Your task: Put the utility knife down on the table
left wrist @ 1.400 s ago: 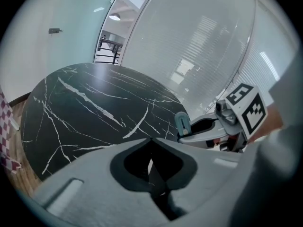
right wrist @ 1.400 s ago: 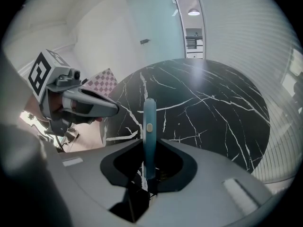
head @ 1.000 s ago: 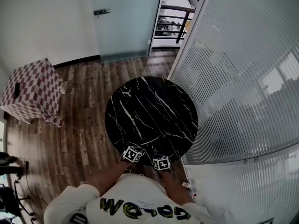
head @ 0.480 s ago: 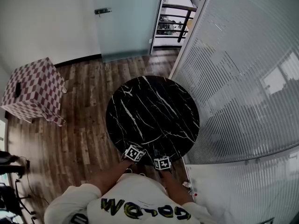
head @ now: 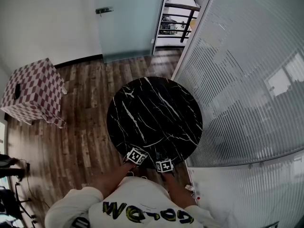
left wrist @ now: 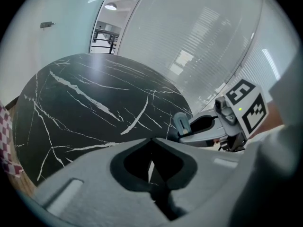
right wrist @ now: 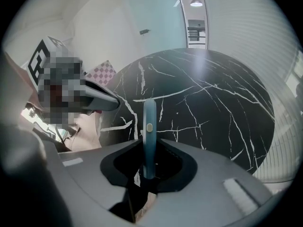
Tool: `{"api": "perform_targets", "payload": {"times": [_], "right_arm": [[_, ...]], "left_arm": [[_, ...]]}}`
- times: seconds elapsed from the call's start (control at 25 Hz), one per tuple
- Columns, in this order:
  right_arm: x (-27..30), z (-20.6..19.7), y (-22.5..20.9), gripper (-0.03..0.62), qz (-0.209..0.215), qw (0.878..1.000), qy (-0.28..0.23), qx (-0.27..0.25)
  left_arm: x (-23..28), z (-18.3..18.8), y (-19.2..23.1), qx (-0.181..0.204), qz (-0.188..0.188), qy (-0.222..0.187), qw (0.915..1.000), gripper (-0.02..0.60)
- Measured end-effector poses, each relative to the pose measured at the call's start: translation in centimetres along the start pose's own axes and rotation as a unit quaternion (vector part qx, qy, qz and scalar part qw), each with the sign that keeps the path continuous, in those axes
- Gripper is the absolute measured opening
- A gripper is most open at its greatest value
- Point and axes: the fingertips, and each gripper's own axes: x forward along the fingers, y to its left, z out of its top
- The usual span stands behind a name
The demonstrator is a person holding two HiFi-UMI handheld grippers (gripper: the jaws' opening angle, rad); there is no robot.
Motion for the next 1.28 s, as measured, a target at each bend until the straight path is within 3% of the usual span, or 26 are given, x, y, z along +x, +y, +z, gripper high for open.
{"api": "perform_targets", "payload": {"times": [1.28], "right_arm": [[1.1, -0.6, -0.2, 0.077, 0.011, 1.000, 0.022, 0.011]], "left_arm": [[0.7, -0.7, 0.5, -0.006, -0.006, 0.022, 0.9997, 0.003]]}}
